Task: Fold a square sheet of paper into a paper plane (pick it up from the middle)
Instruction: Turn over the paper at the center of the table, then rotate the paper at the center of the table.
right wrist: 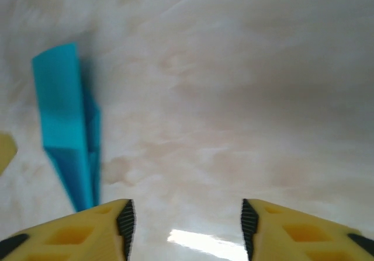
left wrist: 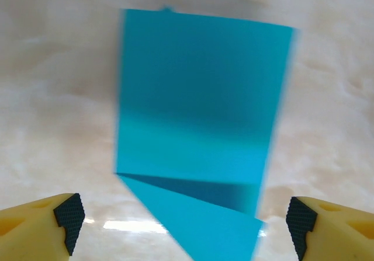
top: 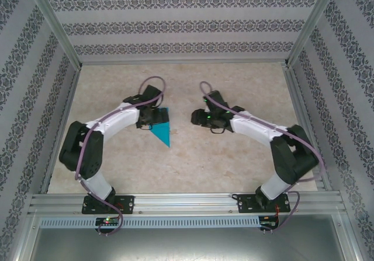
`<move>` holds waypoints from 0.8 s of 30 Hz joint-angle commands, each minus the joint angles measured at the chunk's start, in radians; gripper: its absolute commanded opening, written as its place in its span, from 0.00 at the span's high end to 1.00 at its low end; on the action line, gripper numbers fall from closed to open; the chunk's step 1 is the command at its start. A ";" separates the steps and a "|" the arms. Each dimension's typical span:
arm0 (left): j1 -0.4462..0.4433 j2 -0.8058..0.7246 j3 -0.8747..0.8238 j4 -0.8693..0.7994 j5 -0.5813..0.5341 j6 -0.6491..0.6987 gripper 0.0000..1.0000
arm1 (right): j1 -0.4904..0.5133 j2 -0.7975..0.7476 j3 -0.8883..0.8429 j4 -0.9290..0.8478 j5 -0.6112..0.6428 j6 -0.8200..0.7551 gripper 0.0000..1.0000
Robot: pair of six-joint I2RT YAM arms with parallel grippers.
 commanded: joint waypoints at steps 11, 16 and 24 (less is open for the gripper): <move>0.259 -0.263 -0.314 0.149 0.132 -0.112 0.03 | 0.270 0.407 0.447 -0.179 -0.105 -0.019 0.62; 0.268 -0.300 -0.338 0.135 0.116 -0.112 0.00 | 0.268 0.499 0.539 -0.284 -0.053 -0.064 0.63; 0.268 -0.278 -0.344 0.160 0.167 -0.084 0.00 | 0.227 0.521 0.503 -0.378 -0.049 -0.211 0.62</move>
